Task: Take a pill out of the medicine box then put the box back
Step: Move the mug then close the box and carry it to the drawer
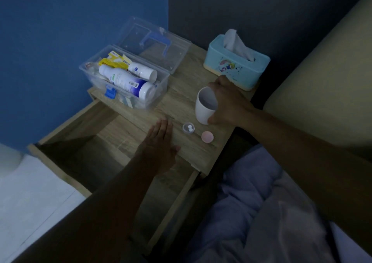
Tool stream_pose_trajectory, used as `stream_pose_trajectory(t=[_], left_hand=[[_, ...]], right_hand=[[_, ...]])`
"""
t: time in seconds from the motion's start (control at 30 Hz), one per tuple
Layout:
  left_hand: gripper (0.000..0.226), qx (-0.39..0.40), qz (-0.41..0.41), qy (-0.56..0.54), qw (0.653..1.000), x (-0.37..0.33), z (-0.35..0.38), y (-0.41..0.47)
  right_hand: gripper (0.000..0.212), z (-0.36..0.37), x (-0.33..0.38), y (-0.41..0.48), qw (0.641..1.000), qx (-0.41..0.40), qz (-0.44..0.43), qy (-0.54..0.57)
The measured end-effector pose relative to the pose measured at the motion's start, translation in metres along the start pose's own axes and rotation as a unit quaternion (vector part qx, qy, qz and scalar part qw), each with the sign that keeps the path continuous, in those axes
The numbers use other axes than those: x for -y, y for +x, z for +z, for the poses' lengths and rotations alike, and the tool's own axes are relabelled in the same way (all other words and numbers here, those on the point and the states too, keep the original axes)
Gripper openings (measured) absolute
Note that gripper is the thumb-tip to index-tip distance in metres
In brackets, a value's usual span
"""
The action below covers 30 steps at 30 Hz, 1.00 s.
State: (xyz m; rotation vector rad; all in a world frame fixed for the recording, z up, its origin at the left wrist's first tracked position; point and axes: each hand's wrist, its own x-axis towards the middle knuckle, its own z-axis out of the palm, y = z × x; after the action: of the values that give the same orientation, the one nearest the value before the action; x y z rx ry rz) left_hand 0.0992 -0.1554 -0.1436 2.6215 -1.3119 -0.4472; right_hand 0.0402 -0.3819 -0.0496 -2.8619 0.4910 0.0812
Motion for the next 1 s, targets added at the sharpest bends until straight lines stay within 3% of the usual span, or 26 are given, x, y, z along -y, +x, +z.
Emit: stream_pose_trajectory(t=[0.2, 0.4, 0.47, 0.57, 0.67, 0.8, 0.87, 1.0], left_hand=[[0.08, -0.004, -0.002, 0.005, 1.0, -0.001, 0.002, 0.0], [0.08, -0.006, -0.005, -0.057, 0.998, 0.0, -0.002, -0.001], [0.073, -0.027, -0.009, -0.144, 0.989, 0.004, -0.006, -0.005], [0.054, -0.131, -0.057, -0.262, 0.954, 0.015, -0.012, -0.016], [0.038, -0.188, -0.156, -0.257, 0.935, 0.039, -0.023, -0.025], [0.042, -0.2, -0.236, -0.209, 0.928, 0.087, -0.049, -0.02], [0.057, -0.22, -0.203, -0.165, 0.94, 0.104, -0.062, -0.011], [0.08, -0.243, -0.121, -0.093, 0.958, 0.131, -0.079, 0.014]], right_hand=[[0.11, 0.006, 0.007, -0.005, 1.0, -0.008, 0.015, -0.013], [0.137, 0.0, 0.027, -0.011, 0.999, -0.001, 0.041, 0.025], [0.127, -0.004, 0.045, -0.009, 0.997, -0.05, 0.015, 0.054], [0.098, -0.006, 0.073, 0.003, 0.982, -0.117, -0.005, 0.149], [0.086, -0.001, 0.095, 0.023, 0.972, -0.135, 0.01, 0.191], [0.079, 0.008, 0.115, 0.06, 0.967, -0.145, 0.051, 0.205], [0.083, 0.011, 0.12, 0.082, 0.943, -0.131, 0.111, 0.285], [0.081, 0.017, 0.118, 0.128, 0.857, -0.107, 0.288, 0.414]])
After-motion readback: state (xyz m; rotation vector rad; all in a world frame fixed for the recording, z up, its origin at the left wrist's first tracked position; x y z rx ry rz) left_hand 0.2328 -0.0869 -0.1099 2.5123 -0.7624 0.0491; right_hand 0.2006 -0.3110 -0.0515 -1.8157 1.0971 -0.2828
